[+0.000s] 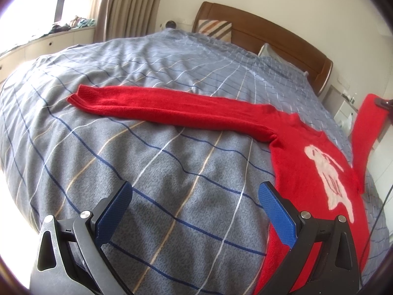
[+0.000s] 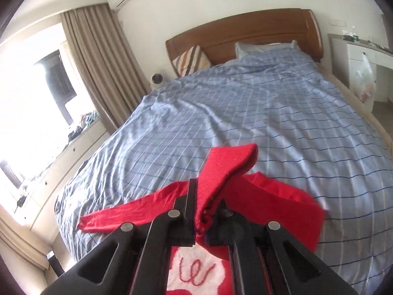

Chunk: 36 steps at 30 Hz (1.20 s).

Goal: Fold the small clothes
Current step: 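Grasp the other sleeve cuff with the right gripper and lift it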

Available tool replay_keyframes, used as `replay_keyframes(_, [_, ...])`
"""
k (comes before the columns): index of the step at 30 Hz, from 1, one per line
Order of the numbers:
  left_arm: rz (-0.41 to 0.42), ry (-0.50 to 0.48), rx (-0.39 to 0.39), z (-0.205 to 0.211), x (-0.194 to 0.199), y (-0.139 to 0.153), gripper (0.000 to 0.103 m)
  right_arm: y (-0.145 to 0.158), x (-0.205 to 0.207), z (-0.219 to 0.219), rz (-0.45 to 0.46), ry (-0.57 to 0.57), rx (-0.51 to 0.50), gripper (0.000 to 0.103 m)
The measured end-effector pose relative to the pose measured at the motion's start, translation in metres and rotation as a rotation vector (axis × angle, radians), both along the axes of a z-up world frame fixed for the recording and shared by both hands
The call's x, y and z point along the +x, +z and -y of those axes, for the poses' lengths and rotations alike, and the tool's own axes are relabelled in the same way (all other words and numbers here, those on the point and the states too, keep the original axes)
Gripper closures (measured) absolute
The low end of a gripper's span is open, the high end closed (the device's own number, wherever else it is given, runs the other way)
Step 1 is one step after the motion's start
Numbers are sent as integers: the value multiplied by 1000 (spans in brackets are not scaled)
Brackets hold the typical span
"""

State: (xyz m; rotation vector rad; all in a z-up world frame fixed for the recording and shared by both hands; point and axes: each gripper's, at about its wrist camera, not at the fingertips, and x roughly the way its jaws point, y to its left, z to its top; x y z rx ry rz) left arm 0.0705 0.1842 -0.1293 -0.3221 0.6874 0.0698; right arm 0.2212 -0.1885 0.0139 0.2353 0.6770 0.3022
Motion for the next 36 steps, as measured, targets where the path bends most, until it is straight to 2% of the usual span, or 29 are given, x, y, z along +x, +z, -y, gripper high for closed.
replay_keyframes(1, [-1,-1,2,1,0,0,0,-15,9,-16,-29,22,-1,96])
replay_keyframes(3, [-4,-1,6,1,1,-1,0,-49,28,-42,-126,74,43,66])
replay_keyframes(4, [-5,1,8,2,1,-1,0,-67,35,-51,-182,100,82,35])
replay_keyframes(5, [-5,4,8,1,1,-1,0,-83,35,-57,-212,115,129,29])
replay_keyframes(8, [-5,12,-3,-1,1,-1,0,-111,17,-63,-237,134,217,29])
replay_keyframes(11, [-13,13,-5,-1,2,-3,0,-119,-13,-51,-221,136,198,29])
replay_keyframes(14, [-17,7,-8,0,2,-4,0,-120,-60,-9,-164,80,101,28])
replay_keyframes(21, [-13,-11,22,10,2,-3,0,-148,-165,102,-66,-196,-259,25])
replay_keyframes(25, [-1,-49,46,21,4,1,0,-166,-202,147,-68,-355,-305,25])
replay_keyframes(28, [18,-82,83,27,17,10,0,-178,-223,162,-36,-450,-305,23])
replay_keyframes(30, [46,-99,124,30,31,19,0,-184,-224,168,-57,-500,-299,22])
replay_keyframes(33, [65,-96,207,35,61,25,0,-182,-217,172,-51,-522,-307,21])
replay_keyframes(36, [18,-105,250,36,98,18,0,-190,-208,175,-88,-510,-309,21])
